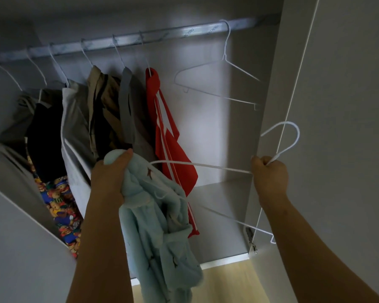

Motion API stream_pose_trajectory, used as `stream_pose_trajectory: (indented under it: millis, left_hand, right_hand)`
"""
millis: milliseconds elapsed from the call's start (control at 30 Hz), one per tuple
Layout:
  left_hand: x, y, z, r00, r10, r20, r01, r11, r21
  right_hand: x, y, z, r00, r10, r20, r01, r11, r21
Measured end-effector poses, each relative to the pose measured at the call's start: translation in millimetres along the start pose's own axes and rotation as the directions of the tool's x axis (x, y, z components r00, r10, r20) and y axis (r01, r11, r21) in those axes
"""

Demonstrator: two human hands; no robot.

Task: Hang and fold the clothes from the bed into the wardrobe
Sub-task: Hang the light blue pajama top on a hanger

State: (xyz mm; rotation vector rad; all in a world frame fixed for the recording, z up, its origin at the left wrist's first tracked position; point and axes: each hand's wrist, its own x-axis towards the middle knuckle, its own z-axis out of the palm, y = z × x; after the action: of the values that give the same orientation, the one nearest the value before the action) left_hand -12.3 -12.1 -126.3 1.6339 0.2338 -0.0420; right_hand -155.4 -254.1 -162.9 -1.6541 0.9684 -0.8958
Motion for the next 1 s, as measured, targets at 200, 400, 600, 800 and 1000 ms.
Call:
stream_pose_trajectory:
  millis: [200, 400, 600, 800, 1000]
  left_hand:
    - [-24.6, 2.5, 21.5, 0.981, 0.162, 0.105, -0.175, 0.977, 0.123]
    - [-46.6, 20.9, 38.9, 0.958, 0.211, 0.194, -0.230, 0.970, 0.081]
    - [-73.7, 24.6, 62.4, 0.882, 0.218, 0.418, -0.266, 0.962, 0.060]
    - [-76.7, 31.4, 43.4, 0.697, 0.279, 0.660, -0.456, 0.883, 0.109]
    - [-59.3, 35.0, 44.7, 0.466, 0.612, 0.639, -0.813, 0.010, 0.583]
  right_hand:
    - [-18.2, -13.5, 11.4, 0.980, -0.151, 0.131, 0.164, 0.982, -0.093]
    - [-28.9, -27.5, 22.0, 0.944, -0.136, 0.301, 0.176, 0.979, -0.108]
    - [-32.4, -48.2, 41.1, 0.917, -0.165, 0.363, 0.200, 0.978, -0.060]
    - [-19.3, -52.9, 29.5, 0.958, -0.194, 0.213, 0.167, 0.976, 0.139]
    - [-5.9, -65.4, 19.1, 0.960, -0.249, 0.124, 0.215, 0.947, 0.240]
